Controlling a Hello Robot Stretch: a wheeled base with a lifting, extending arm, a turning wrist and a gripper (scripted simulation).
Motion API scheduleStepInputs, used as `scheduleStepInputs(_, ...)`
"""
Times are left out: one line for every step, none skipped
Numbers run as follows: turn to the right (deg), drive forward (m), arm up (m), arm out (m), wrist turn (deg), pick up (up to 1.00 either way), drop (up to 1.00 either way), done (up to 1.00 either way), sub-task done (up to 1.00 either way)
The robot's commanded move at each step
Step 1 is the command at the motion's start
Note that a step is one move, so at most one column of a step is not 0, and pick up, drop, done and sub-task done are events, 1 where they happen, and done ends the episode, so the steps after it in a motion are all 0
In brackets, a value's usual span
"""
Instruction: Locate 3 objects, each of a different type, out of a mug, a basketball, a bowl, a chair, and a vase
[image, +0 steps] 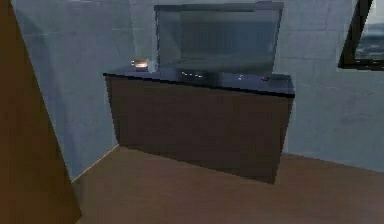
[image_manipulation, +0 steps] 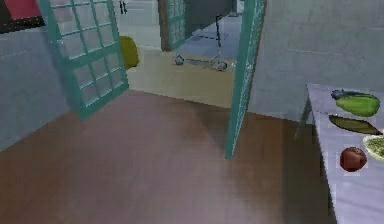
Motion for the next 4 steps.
scheduleStepInputs(0.0,1.00,0.00,0.00,0.0,0.00,0.00,0.00,0.00)
scheduleStepInputs(-18.0,0.00,0.00,0.00,0.0,0.00,0.00,0.00,0.00)
scheduleStepInputs(0.0,0.00,0.00,0.00,0.0,0.00,0.00,0.00,1.00)
scheduleStepInputs(-45.0,0.00,0.00,0.00,0.0,0.00,0.00,0.00,0.00)
